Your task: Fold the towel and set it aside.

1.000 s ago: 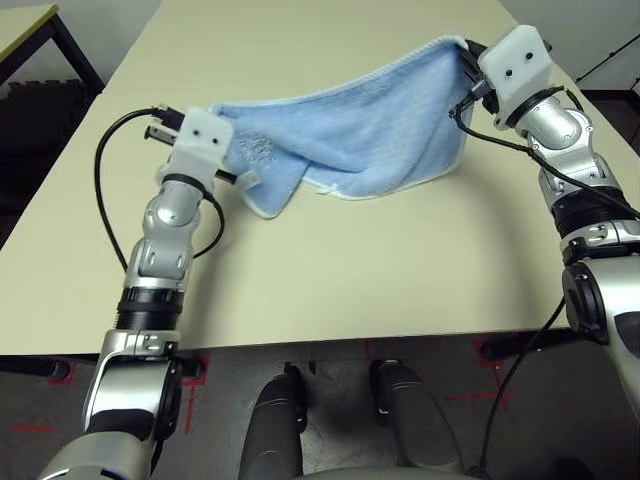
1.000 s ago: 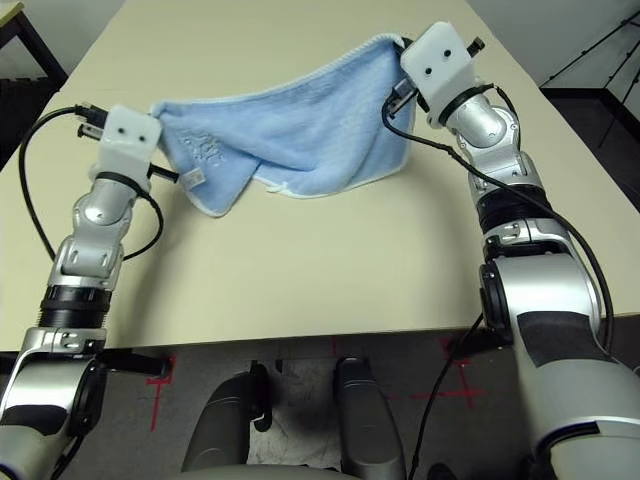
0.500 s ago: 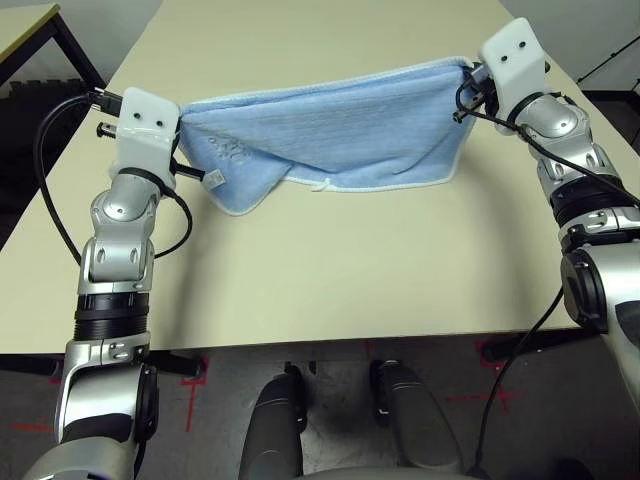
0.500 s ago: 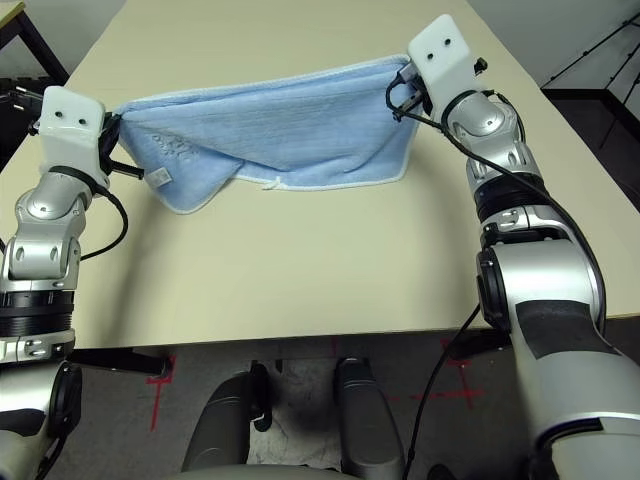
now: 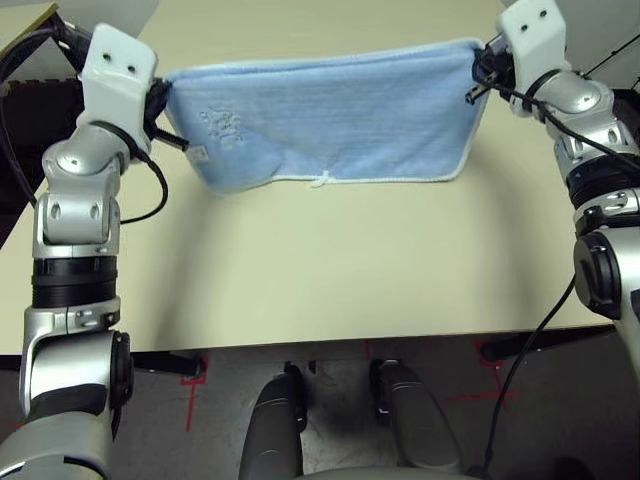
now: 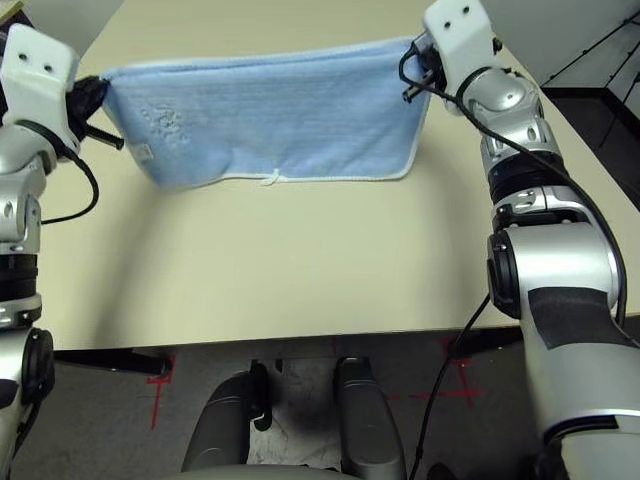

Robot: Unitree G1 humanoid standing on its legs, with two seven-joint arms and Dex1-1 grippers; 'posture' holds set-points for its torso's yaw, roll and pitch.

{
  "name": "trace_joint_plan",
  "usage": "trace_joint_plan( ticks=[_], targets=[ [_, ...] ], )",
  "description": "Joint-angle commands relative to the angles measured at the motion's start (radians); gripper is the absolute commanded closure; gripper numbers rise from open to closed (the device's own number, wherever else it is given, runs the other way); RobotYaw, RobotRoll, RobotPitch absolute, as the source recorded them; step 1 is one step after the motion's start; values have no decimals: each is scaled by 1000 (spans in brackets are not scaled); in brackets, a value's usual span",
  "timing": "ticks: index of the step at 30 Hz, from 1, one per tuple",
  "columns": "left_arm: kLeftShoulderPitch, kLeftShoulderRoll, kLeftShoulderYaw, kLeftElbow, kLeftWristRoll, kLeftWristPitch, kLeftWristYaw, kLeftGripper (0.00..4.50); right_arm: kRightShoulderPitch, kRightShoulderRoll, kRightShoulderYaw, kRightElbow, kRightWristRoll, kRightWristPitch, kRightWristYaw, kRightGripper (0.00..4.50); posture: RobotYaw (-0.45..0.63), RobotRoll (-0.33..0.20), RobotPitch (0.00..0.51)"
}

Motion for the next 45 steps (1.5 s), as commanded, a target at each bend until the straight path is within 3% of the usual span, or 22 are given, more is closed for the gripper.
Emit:
trace_joint_plan(
  ticks=[1, 10, 22, 28, 33, 41, 45],
  targets=[
    [-32, 35, -7, 60, 30, -27, 8, 4460, -19, -31, -21, 31, 2, -4, -35, 4500, -145, 0, 161],
    [-36, 41, -15, 95, 32, -46, 6, 4460, -19, 1, -16, 41, 17, 2, 11, 4500, -148, 0, 167],
    [-41, 151, 18, 77, 20, 8, -31, 4460, -43, -8, -34, 14, 88, 60, 155, 4500, -131, 0, 172],
    [-57, 141, -5, 142, 17, 4, -42, 4460, -47, 11, -22, 41, 80, 73, 141, 4500, -135, 0, 180],
    [-105, 98, -45, 294, 32, -47, -37, 4460, -74, 38, -4, 108, 51, 104, 79, 4500, -134, 0, 185],
    [-288, 34, -114, 616, 96, -267, 54, 4460, -126, 53, 15, 184, -23, 93, -91, 4500, -140, 0, 183],
    [-415, 38, -125, 750, 155, -412, 243, 4460, -171, 35, 29, 197, -80, 6, -245, 4500, -143, 0, 178]
  ],
)
